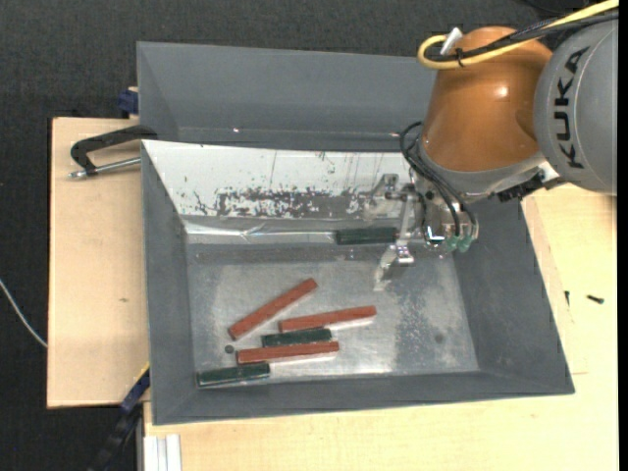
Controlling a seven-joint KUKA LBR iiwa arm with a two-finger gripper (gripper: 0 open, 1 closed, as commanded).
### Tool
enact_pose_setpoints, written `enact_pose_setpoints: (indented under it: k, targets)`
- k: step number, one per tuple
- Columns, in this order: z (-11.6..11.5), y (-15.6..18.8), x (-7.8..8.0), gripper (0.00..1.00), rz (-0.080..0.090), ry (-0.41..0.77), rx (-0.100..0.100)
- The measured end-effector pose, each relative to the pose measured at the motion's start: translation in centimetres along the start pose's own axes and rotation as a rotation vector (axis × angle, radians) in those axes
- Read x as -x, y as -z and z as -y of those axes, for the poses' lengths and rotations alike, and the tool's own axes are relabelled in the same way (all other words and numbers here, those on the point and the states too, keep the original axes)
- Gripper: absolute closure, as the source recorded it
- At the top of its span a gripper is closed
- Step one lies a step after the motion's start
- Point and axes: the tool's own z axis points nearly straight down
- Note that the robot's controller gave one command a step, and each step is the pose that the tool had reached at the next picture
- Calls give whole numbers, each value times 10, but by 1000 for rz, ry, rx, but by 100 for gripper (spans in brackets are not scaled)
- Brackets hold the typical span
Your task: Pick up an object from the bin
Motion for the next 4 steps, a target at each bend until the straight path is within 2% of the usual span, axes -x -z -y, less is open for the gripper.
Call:
enact_pose_setpoints:
  k: [1,2,3,4]
  targets:
    - [0,5,2,0,9,-1,1]
    - [-25,-43,-35,0,15,160,-1]
    - [-37,-68,-56,0,6,138,0]
    - [-40,-68,-47,0,12,476,-2]
